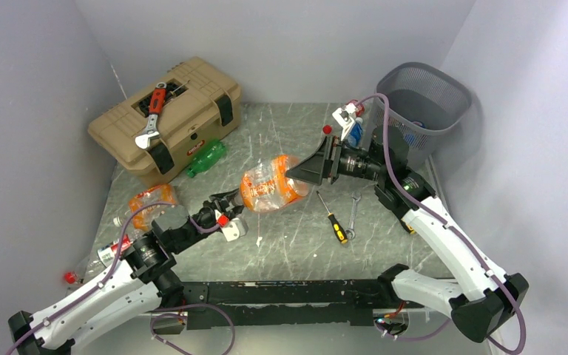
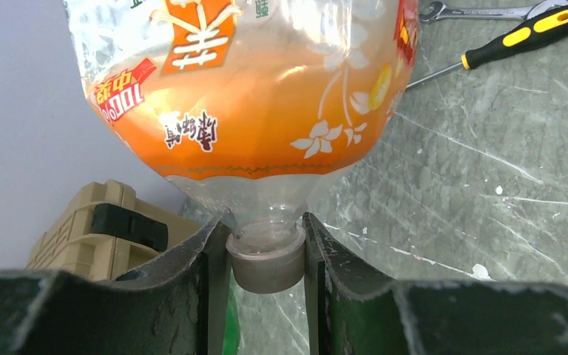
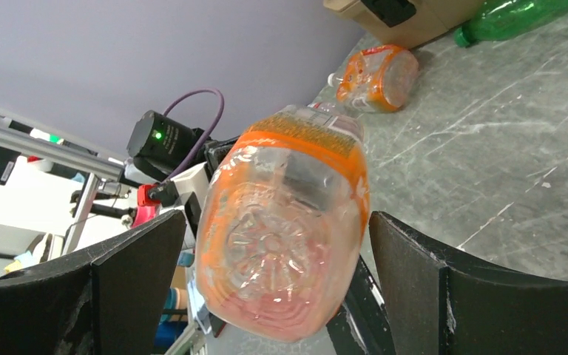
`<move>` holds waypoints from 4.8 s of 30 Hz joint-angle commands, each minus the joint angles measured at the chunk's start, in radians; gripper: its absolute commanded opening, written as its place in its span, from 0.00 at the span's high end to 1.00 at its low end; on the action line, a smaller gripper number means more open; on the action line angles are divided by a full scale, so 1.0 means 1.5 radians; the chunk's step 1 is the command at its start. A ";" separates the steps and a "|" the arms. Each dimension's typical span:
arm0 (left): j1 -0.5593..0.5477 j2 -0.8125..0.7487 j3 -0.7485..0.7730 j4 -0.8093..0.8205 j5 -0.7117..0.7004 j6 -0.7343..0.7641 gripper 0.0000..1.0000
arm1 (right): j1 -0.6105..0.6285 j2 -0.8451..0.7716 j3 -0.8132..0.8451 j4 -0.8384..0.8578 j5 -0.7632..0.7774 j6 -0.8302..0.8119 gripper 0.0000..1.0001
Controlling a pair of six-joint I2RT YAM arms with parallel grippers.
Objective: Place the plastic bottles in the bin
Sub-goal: Pick up the plastic bottle from the corner of the board, then place the plastic bottle in the trash bin.
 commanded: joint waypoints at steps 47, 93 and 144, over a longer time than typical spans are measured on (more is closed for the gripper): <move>-0.004 -0.010 0.004 0.067 0.006 -0.042 0.00 | 0.105 -0.038 0.084 -0.123 0.249 -0.132 0.69; 0.032 0.179 0.066 0.096 -0.268 -0.181 0.00 | -0.426 0.269 0.290 0.030 0.702 -0.217 0.64; 0.039 0.189 0.065 0.096 -0.204 -0.180 0.01 | -0.441 0.378 0.539 -0.262 0.576 -0.094 0.04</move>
